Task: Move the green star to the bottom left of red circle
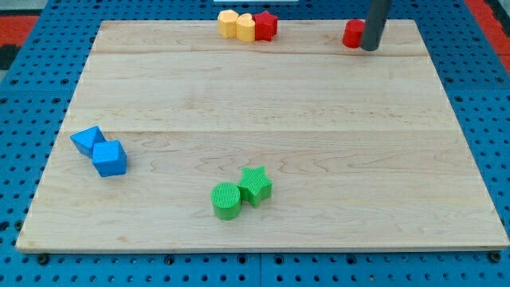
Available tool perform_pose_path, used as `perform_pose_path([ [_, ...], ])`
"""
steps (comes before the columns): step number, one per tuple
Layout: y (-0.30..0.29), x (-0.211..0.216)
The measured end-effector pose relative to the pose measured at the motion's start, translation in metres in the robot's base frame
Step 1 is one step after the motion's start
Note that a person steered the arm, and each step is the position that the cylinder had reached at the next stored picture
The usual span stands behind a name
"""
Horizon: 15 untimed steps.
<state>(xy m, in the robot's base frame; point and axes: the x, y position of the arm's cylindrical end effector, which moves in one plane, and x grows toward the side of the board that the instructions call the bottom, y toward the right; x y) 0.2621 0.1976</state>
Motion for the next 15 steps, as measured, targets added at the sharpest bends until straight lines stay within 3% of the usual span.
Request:
perform_pose_path([
  [3,0.004,0.049],
  [4,0.004,0.094],
  [6,-0.058,0.236],
  [7,-0.089,0.268],
  [9,-0.100,0.278],
  [11,-0.176,0.356],
  [12,-0.208,0.343],
  [13,-0.184,0.287],
  [15,-0.201,0.297],
])
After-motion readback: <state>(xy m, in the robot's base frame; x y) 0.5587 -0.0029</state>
